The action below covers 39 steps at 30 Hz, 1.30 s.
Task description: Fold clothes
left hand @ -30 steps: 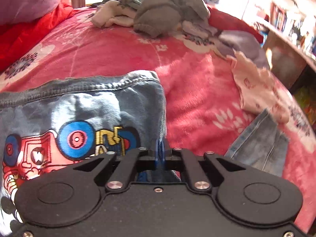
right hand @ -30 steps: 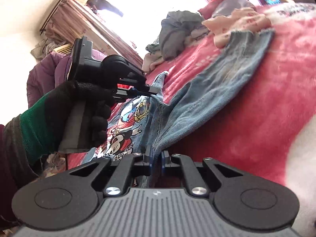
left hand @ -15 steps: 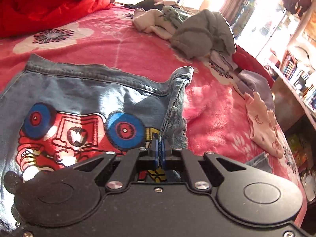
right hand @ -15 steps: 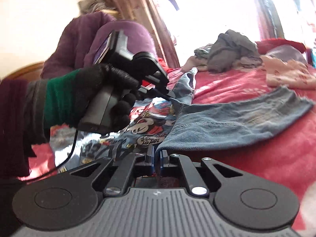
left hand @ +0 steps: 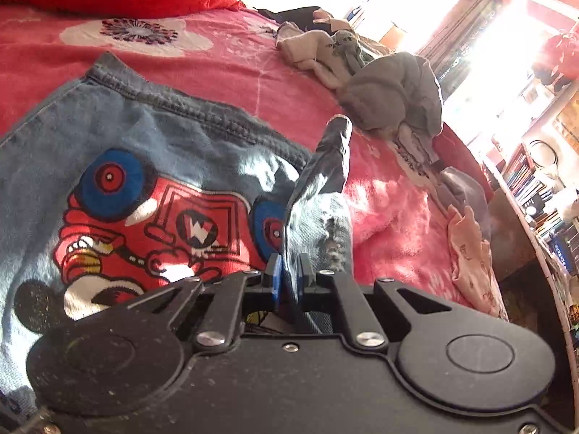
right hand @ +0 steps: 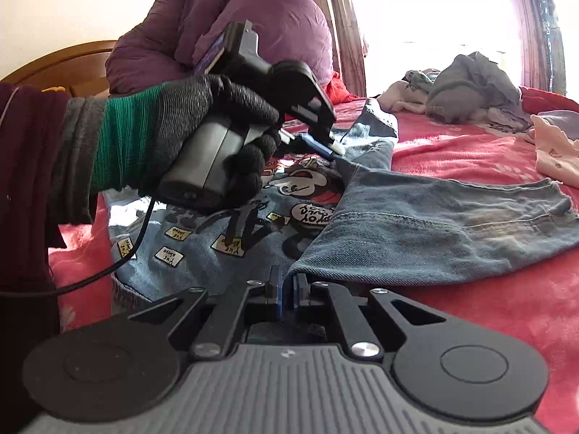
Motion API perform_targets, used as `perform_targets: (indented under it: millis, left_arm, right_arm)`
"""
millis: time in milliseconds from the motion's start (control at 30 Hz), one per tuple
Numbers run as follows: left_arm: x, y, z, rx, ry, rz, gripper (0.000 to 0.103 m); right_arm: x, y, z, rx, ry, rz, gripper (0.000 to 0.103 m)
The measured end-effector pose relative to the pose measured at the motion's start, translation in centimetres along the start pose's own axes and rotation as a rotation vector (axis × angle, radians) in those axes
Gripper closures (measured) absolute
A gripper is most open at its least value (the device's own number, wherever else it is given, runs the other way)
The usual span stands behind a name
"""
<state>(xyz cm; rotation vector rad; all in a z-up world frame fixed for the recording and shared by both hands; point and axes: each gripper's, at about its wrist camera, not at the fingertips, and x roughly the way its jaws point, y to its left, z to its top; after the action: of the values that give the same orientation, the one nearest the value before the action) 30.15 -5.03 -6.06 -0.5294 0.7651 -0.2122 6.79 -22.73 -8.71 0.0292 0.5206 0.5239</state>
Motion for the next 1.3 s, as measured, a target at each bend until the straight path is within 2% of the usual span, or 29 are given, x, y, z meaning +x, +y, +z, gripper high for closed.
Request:
perform_targets:
  millis: [33, 133, 233, 333, 467, 500, 533, 633, 700, 767, 800, 867, 1000, 1033, 1100, 1133, 1200, 1300]
  left_arm:
    - [0.0, -0.3, 0.4, 0.022, -0.007, 0.003, 0.089]
    - [0.8, -1.6, 2.0, 0.085, -0.016, 0.029, 0.075]
    - [2.5, -2.6, 3.9, 0.134, -0.002, 0.046, 0.075]
    - [4.4, -3.1, 5.7, 0.143, 0.006, 0.074, 0.075]
    - [6.5, -3.9, 6.9, 0.183, 0.012, 0.059, 0.075]
    - [6.9, -4.1, 7.1, 0.203, 0.014, 0.054, 0.09]
    - [7.0, -4.1, 7.2, 0.209, 0.012, 0.061, 0.092]
    - [7.1, -2.8, 8.1, 0.147, -0.011, 0.059, 0.093]
    - [8.0, -0.9, 8.4, 0.073, 0.011, 0.065, 0.093]
    - [9.5, 0.6, 8.2, 0.06, 0.058, 0.106, 0.09]
    - [9.8, 1.2, 8.0, 0.052, 0.059, 0.098, 0.086]
    - [9.8, 1.4, 8.1, 0.049, 0.061, 0.084, 0.086]
    - [8.9, -0.6, 8.3, 0.18, 0.047, 0.133, 0.083]
    - [7.9, -1.0, 8.3, 0.2, 0.012, 0.141, 0.077]
    - [5.6, -1.6, 8.1, 0.226, -0.062, 0.144, 0.075]
    - [4.5, -1.9, 7.8, 0.246, -0.085, 0.135, 0.075]
    - [2.3, -3.0, 6.2, 0.314, -0.08, 0.079, 0.075]
    - [0.2, -5.0, 2.6, 0.452, -0.013, -0.003, 0.075]
  right_arm:
    - [0.0, 0.0, 0.0, -0.002, 0.001, 0.0, 0.095]
    - [0.2, 0.0, -0.1, -0.003, 0.01, -0.001, 0.095]
    - [0.4, -0.1, -0.1, -0.01, 0.019, 0.001, 0.095]
    - [0.5, -0.1, 0.0, -0.011, 0.028, 0.004, 0.095]
    - [0.7, 0.0, 0.1, -0.018, 0.042, 0.005, 0.095]
    - [0.8, 0.0, 0.1, -0.02, 0.045, 0.007, 0.095]
    - [0.8, -0.1, 0.1, -0.021, 0.05, 0.009, 0.095]
    - [1.0, 0.0, 0.3, -0.041, 0.072, 0.012, 0.095]
    - [1.0, 0.2, 0.4, -0.055, 0.08, 0.016, 0.095]
    - [1.5, 0.4, 0.1, -0.07, 0.105, 0.009, 0.095]
    - [1.6, 0.5, 0.0, -0.077, 0.106, 0.007, 0.095]
    - [1.8, 0.6, 0.0, -0.085, 0.109, 0.006, 0.095]
    - [2.1, 0.9, 0.0, -0.099, 0.111, -0.005, 0.095]
    - [2.1, 1.0, 0.0, -0.105, 0.109, -0.01, 0.094]
    - [2.0, 1.3, 0.1, -0.117, 0.103, -0.018, 0.093]
    - [1.9, 1.4, 0.1, -0.123, 0.098, -0.022, 0.093]
    - [1.7, 1.6, 0.1, -0.137, 0.093, -0.028, 0.091]
    - [1.5, 1.9, 0.1, -0.147, 0.087, -0.034, 0.09]
